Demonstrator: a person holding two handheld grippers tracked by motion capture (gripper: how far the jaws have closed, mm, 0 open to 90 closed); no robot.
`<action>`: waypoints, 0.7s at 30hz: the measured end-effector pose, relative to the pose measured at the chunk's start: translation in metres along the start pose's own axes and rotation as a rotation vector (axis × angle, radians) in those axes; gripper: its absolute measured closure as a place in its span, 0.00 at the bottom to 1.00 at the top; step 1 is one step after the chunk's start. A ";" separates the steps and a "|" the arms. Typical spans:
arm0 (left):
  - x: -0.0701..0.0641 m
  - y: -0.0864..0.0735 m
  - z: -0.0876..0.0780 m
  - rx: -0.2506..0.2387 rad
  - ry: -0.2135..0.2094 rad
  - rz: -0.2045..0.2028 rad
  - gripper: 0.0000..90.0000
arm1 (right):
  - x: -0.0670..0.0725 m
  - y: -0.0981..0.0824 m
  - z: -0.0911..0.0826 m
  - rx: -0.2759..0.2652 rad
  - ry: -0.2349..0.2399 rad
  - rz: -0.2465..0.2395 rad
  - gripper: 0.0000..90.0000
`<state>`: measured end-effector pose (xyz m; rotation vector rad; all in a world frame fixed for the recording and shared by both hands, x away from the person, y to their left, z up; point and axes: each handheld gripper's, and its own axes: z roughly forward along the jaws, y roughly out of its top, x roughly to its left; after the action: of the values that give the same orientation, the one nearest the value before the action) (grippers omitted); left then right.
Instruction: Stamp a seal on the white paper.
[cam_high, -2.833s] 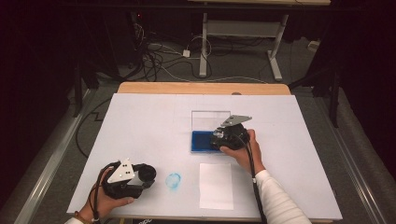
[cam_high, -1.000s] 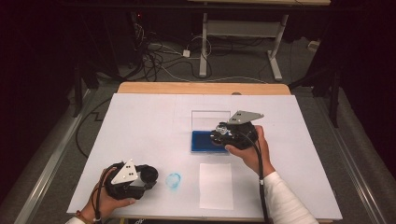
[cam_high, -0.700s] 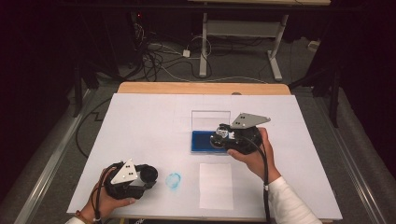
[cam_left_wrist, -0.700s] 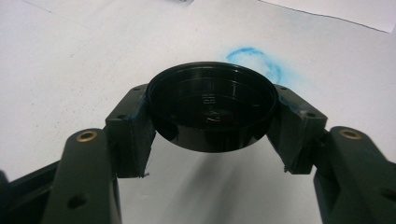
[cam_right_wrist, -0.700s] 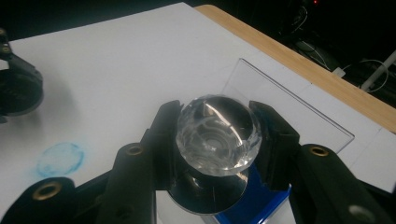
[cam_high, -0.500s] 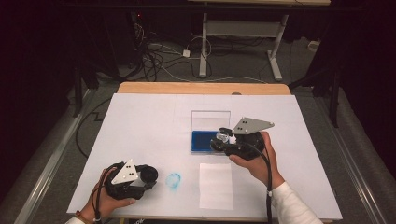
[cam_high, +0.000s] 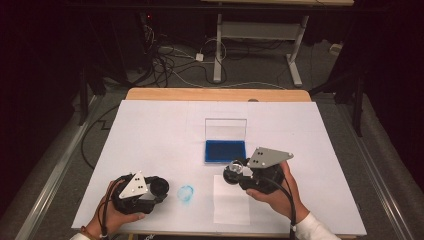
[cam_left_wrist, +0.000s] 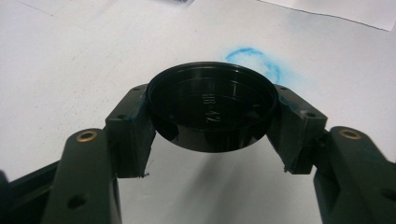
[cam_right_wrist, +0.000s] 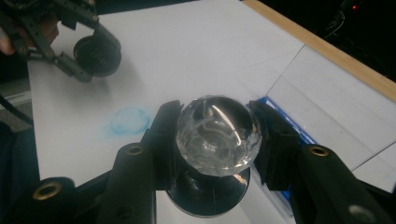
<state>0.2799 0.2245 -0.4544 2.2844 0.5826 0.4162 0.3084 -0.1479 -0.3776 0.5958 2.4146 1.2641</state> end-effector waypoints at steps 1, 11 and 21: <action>0.000 0.000 0.000 0.001 0.001 -0.001 0.40 | 0.002 -0.003 0.000 0.003 0.010 0.002 0.63; -0.001 0.001 0.002 0.008 -0.002 -0.001 0.40 | 0.014 -0.022 0.006 0.035 0.041 -0.011 0.63; 0.001 0.001 0.000 0.004 0.004 -0.007 0.40 | 0.023 -0.036 0.015 0.076 0.067 -0.019 0.63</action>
<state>0.2808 0.2244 -0.4539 2.2857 0.5937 0.4170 0.2888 -0.1437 -0.4183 0.5582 2.5270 1.2074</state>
